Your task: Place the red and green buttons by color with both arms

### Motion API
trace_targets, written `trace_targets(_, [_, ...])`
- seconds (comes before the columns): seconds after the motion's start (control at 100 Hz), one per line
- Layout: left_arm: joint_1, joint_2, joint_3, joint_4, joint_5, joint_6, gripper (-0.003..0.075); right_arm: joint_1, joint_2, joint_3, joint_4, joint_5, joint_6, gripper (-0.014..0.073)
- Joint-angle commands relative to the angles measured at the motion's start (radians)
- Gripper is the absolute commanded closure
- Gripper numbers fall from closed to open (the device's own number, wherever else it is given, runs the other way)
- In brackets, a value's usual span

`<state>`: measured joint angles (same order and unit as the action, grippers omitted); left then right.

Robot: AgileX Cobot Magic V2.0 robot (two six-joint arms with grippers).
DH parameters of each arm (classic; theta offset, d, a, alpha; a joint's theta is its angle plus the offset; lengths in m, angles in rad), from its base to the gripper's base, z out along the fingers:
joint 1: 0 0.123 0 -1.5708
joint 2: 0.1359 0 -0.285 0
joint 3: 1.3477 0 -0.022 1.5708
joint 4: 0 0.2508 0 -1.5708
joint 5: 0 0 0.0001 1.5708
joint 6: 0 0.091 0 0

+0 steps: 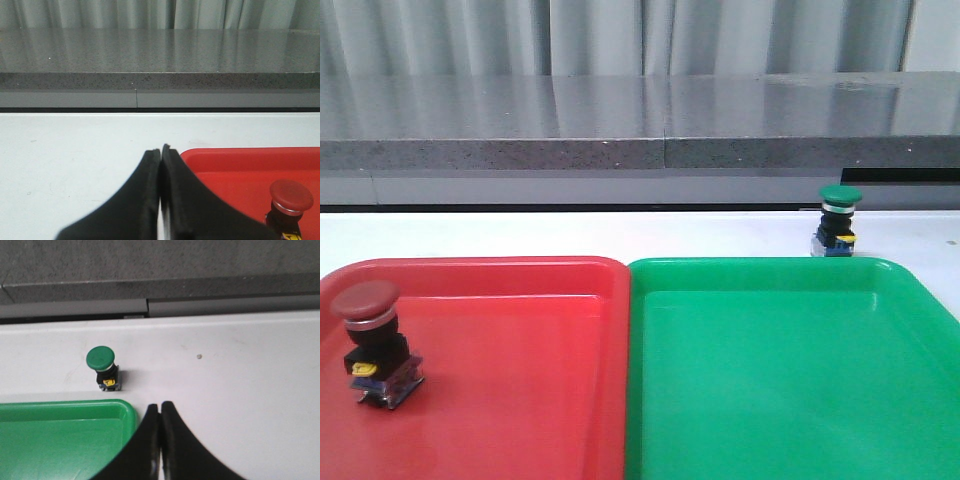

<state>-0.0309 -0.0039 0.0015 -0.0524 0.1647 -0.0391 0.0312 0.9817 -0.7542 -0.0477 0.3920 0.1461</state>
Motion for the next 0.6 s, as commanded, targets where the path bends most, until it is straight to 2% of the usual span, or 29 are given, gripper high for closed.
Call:
trace_targets(0.0, [0.0,-0.032,0.013,-0.008,-0.079,-0.001,0.0741,0.031,0.091,-0.097,0.003,-0.013,-0.002,0.0636])
trace_targets(0.1, [0.0,-0.032,0.013,-0.008,-0.079,-0.001,0.0741,0.068,0.2,-0.176,0.003,0.021,-0.001,0.0535])
trace_targets(0.15, [0.0,-0.032,0.013,-0.008,-0.079,-0.001,0.0741,0.084,0.251,-0.214,0.004,0.026,-0.001,0.0445])
trace_targets(0.3, [0.0,-0.032,0.013,-0.008,-0.079,-0.001,0.0741,0.127,0.387,-0.325,0.014,0.043,-0.001,0.0103])
trace_targets(0.37, [0.0,-0.032,0.013,-0.008,-0.079,-0.001,0.0741,0.142,0.45,-0.379,0.014,0.07,-0.001,0.0005])
trace_targets(0.43, [0.0,-0.032,0.013,-0.008,-0.079,-0.001,0.0741,0.144,0.508,-0.426,0.014,0.103,-0.001,-0.002])
trace_targets(0.59, [0.0,-0.032,0.013,-0.008,-0.079,-0.001,0.0741,0.144,0.645,-0.55,0.014,0.17,0.002,-0.0003])
